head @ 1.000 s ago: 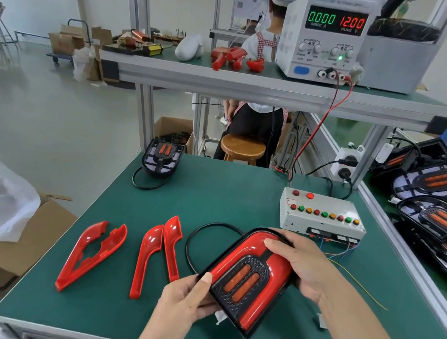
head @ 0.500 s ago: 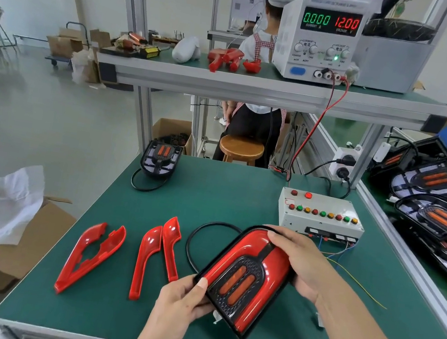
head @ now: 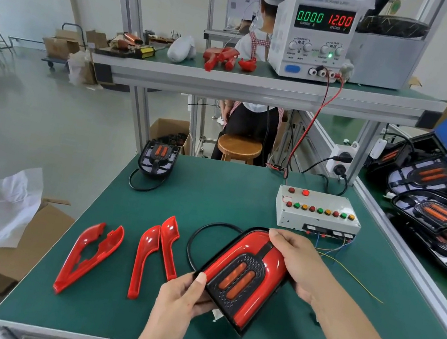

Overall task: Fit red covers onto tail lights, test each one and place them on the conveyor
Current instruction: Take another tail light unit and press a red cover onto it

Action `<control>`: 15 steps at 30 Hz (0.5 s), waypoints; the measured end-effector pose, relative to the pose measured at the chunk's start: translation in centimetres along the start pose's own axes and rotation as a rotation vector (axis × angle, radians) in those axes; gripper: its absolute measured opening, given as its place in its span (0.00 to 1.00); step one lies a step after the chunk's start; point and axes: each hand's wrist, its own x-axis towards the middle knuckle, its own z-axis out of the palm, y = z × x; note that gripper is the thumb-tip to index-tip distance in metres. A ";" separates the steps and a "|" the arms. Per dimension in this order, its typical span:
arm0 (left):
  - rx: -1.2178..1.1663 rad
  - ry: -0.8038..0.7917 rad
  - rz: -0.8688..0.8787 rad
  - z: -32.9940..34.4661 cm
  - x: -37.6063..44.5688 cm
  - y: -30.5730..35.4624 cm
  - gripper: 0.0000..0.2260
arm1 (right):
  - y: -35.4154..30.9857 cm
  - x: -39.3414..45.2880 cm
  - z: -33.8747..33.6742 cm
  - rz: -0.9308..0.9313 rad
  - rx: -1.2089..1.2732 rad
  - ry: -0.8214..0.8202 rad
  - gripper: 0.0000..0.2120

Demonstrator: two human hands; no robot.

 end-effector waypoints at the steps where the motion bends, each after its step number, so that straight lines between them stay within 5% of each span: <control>1: -0.009 0.013 0.000 0.1 0.0 0.1 0.14 | -0.1 -0.3 -0.2 -0.017 -0.047 -0.003 0.12; 3: -0.021 0.017 -0.001 0.0 0.0 0.4 0.15 | 0.0 -0.9 -0.7 -0.043 -0.086 -0.051 0.11; 6: -0.010 0.011 -0.004 0.1 0.1 0.6 0.15 | 0.3 -1.3 -1.4 -0.094 -0.092 -0.068 0.27; 8: -0.039 0.052 -0.007 0.4 0.3 0.4 0.14 | 0.2 -1.6 -1.1 -0.125 0.016 -0.030 0.28; 11: -0.165 0.114 0.006 1.0 0.5 0.6 0.14 | 1.2 -2.0 -0.4 -0.213 0.098 0.243 0.08; 13: -0.231 0.172 0.022 1.1 0.8 0.9 0.14 | 3.0 -3.0 0.0 -0.359 -0.119 0.385 0.16; 15: -0.292 0.223 0.030 1.0 1.0 1.3 0.15 | 5.2 -4.4 0.7 -0.497 -0.502 0.271 0.18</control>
